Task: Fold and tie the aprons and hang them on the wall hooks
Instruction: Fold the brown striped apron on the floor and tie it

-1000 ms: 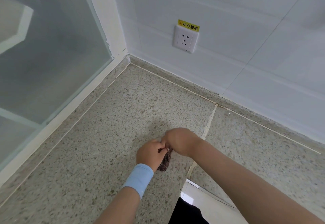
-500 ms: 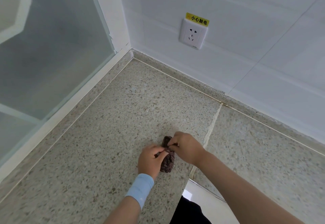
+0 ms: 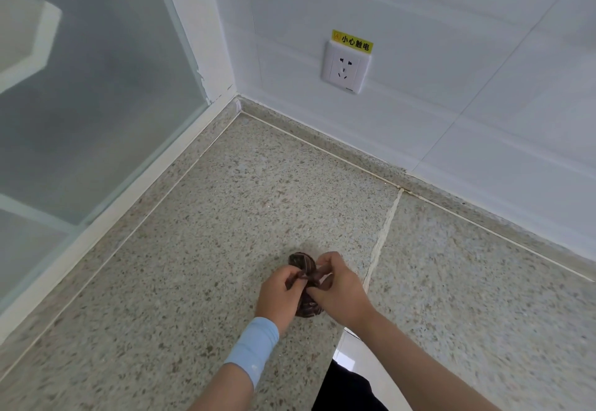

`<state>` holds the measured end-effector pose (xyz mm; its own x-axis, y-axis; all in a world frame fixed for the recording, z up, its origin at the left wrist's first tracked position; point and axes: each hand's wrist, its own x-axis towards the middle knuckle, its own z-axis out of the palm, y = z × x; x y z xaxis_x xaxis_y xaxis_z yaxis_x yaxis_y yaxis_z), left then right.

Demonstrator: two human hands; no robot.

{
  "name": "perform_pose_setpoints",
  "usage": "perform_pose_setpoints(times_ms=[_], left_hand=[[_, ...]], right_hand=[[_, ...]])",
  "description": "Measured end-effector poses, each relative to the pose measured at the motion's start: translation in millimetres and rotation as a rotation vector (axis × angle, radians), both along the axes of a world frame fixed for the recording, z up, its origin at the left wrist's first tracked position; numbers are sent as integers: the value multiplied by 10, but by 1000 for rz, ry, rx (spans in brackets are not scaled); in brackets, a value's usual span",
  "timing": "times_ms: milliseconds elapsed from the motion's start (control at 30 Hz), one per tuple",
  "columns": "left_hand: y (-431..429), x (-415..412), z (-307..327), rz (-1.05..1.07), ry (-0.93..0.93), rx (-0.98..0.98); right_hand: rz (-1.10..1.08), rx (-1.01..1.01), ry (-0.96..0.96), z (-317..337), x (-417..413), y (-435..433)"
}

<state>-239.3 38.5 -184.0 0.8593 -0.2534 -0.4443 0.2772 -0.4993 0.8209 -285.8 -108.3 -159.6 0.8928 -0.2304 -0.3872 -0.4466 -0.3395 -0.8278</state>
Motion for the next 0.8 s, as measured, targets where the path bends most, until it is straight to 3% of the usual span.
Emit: perform_pose_setpoints(times_ms=[167, 300, 467, 633, 800], left_hand=[[61, 100, 128, -173, 144, 19], [62, 116, 206, -247, 167, 91], [102, 97, 258, -183, 280, -18], [112, 61, 301, -1, 535, -268], [83, 22, 286, 194, 649, -276]], right_hand=[[-11, -338, -195, -164, -56, 73], [89, -435, -357, -237, -118, 143], [178, -415, -371, -271, -146, 69], [240, -502, -386, -220, -88, -19], [407, -641, -395, -151, -4, -68]])
